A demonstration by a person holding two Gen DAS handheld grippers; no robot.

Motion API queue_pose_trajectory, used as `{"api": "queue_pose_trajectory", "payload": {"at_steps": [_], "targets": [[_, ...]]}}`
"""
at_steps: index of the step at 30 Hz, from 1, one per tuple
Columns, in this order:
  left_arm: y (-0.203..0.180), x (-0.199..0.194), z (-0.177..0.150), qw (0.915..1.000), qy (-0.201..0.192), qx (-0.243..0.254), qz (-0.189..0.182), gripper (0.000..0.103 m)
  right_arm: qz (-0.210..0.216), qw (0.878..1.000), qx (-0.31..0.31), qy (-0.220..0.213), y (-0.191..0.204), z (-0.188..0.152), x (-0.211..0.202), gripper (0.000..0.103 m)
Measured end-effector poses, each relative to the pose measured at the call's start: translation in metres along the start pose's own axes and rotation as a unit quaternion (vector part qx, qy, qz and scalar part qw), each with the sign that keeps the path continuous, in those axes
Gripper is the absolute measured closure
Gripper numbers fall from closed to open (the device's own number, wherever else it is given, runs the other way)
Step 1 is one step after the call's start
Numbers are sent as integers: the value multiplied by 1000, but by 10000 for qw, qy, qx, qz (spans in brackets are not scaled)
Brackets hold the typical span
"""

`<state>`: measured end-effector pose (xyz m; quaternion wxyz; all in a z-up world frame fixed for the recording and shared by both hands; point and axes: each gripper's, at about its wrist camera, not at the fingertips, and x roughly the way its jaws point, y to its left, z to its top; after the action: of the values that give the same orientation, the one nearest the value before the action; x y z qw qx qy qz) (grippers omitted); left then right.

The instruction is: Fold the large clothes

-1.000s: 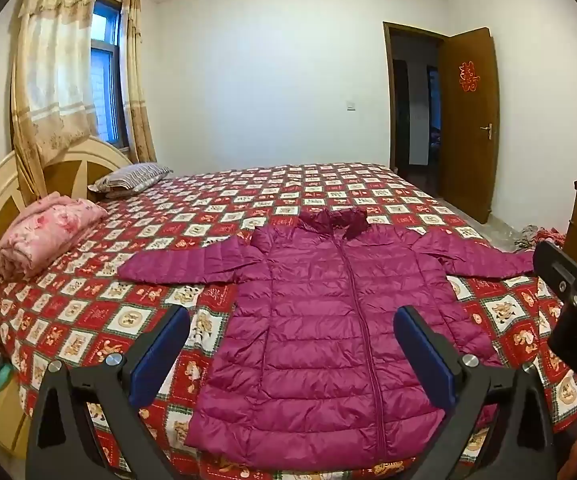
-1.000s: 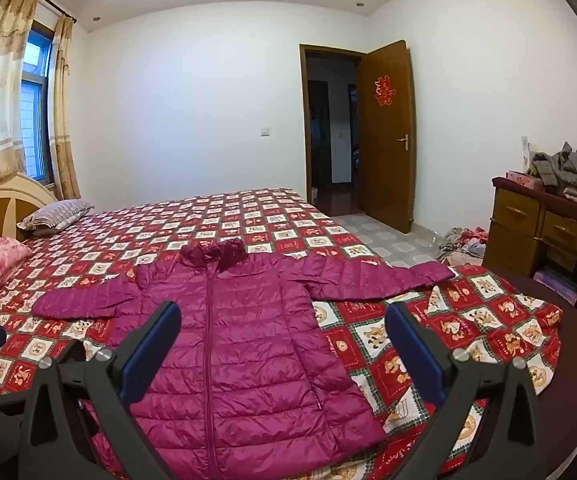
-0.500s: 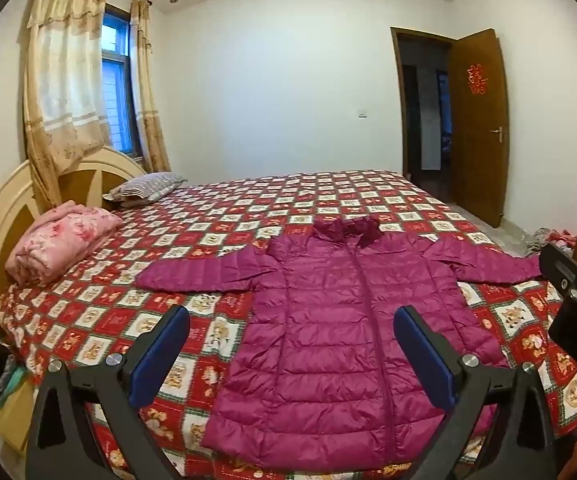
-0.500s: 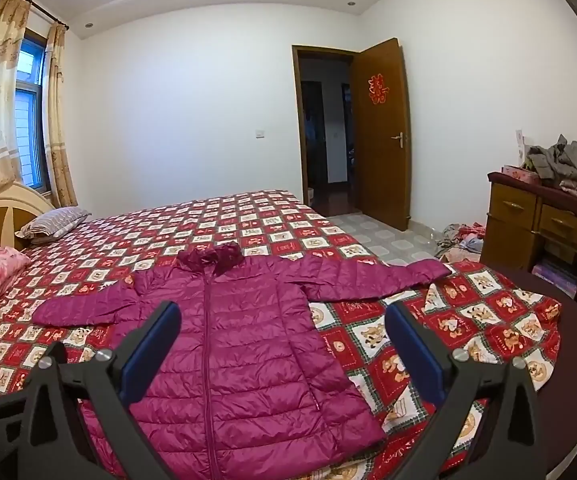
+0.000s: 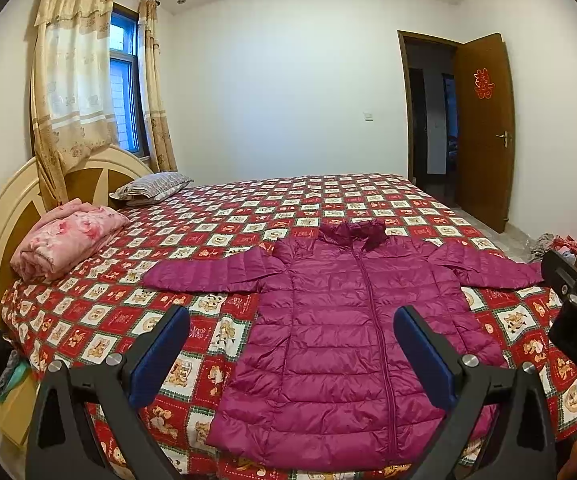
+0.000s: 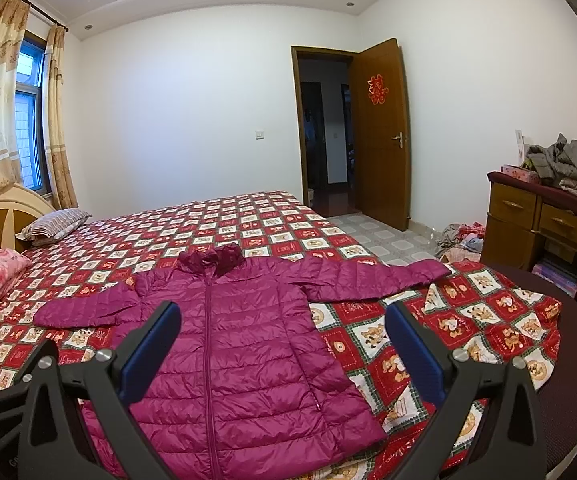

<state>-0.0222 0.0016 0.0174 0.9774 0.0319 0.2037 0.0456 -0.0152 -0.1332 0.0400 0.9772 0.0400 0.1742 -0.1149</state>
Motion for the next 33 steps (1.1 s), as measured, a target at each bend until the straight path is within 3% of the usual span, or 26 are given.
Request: {"api": "queue_pose_trajectory", "payload": {"at_steps": [33], "targets": [[0,1,-1,10000,26,-32,13,1,-10,10000,8,-19,0,1,-2,0]]}}
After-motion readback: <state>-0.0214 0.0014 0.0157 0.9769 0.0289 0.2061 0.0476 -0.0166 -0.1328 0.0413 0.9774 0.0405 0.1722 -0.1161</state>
